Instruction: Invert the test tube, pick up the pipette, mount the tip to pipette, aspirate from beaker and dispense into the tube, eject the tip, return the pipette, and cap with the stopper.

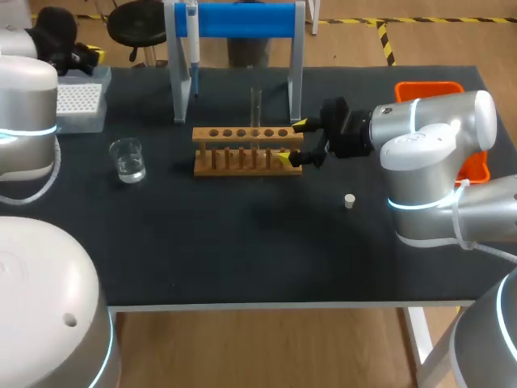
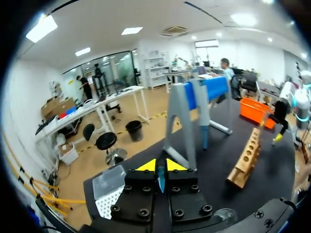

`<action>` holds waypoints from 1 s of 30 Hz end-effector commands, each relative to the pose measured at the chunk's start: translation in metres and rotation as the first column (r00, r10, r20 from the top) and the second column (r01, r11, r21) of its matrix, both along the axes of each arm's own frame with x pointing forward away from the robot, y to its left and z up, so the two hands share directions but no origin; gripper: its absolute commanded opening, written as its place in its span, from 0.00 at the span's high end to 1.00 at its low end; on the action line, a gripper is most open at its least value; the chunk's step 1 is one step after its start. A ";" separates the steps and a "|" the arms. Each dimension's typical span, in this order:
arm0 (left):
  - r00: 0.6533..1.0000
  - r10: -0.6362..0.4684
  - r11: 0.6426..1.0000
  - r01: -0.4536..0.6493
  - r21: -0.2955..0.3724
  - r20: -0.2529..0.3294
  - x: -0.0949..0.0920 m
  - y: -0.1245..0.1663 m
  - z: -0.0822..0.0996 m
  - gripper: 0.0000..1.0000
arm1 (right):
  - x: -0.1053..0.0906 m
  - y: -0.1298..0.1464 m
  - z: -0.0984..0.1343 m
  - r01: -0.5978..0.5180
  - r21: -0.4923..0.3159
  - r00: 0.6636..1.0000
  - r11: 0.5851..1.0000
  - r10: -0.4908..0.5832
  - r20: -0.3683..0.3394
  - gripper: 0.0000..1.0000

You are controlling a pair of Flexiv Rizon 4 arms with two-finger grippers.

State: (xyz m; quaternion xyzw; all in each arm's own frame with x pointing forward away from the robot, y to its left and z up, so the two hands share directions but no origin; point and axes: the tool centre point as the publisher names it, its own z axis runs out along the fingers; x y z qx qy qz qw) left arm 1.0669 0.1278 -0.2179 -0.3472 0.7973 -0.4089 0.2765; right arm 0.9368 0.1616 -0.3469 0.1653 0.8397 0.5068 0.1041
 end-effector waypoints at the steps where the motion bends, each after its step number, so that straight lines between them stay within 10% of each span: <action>1: 0.995 -0.078 0.996 0.081 0.034 -0.066 -0.047 -0.015 0.032 1.00 | -0.001 0.000 -0.001 0.002 0.001 1.000 1.000 -0.002 0.002 0.00; 18: 0.882 -0.396 0.915 0.401 -0.034 -0.256 -0.158 -0.164 0.047 1.00 | -0.001 0.000 -0.001 0.002 0.001 1.000 1.000 -0.002 0.002 0.00; 30: 0.827 -0.522 0.849 0.527 -0.032 -0.209 -0.196 -0.240 0.056 1.00 | -0.001 0.000 -0.001 0.002 0.001 1.000 1.000 -0.002 0.002 0.00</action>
